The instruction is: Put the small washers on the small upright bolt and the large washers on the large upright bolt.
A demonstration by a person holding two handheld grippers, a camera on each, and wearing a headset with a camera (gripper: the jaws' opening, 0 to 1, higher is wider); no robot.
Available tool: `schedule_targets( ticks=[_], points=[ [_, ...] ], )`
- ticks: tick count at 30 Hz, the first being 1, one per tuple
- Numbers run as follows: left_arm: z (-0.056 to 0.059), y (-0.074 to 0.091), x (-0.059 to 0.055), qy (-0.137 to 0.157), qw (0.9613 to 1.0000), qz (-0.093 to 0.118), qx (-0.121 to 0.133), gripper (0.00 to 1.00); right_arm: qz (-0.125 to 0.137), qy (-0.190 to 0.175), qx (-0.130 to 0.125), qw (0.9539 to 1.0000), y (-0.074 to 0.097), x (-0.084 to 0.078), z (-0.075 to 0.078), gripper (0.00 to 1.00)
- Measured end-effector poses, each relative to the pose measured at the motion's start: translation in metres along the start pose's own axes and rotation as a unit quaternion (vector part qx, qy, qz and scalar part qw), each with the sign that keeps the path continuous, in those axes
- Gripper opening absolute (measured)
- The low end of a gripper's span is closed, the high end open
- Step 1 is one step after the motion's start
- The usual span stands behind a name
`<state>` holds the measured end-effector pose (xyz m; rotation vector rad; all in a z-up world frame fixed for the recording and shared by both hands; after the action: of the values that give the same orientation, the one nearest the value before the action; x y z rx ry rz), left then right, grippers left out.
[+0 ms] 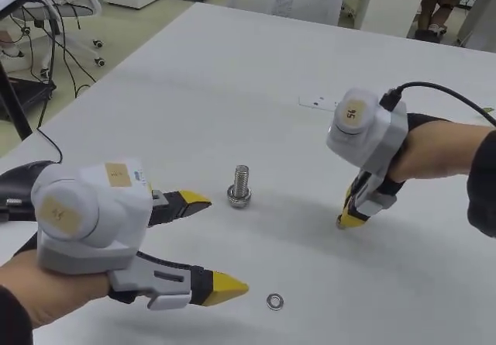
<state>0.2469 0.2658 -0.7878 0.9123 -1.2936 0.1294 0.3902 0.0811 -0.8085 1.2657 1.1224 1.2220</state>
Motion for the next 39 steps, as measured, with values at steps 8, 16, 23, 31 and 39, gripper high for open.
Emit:
schedule_targets(
  ticks=[8,16,23,31,39],
  points=[
    [0.0,0.0,0.001,0.0,1.0,0.001,0.001,0.7,0.005,-0.003,-0.003,1.0,0.003,-0.001,0.0,0.17],
    [0.0,0.001,0.002,-0.003,1.0,0.002,0.0,0.7,0.013,-0.008,-0.015,0.9998,0.014,-0.006,0.001,0.2],
    [0.001,0.001,0.003,-0.005,1.0,0.003,-0.001,0.7,0.015,-0.014,-0.026,0.9995,0.022,-0.016,0.0,0.21],
    [0.002,0.001,0.004,-0.009,0.9999,0.005,-0.004,0.7,0.018,-0.016,-0.033,0.9992,0.029,-0.025,-0.009,0.22],
    [0.005,0.001,0.005,-0.013,0.9999,0.006,-0.007,0.7,0.023,-0.016,-0.034,0.999,0.03,-0.029,-0.025,0.22]
  ],
)
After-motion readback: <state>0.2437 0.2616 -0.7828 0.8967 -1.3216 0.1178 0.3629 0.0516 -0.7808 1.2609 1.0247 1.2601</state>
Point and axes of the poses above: the centre of the closed fingertips' face, and the gripper's own axes: y roughly backward along the fingers, z roughly to its right, x roughly out of its top, the point moved 6 cm from there along y, roughly backward along the fingers, and after that the axes turned 5 degrees about -z, right-handed, at the moved point
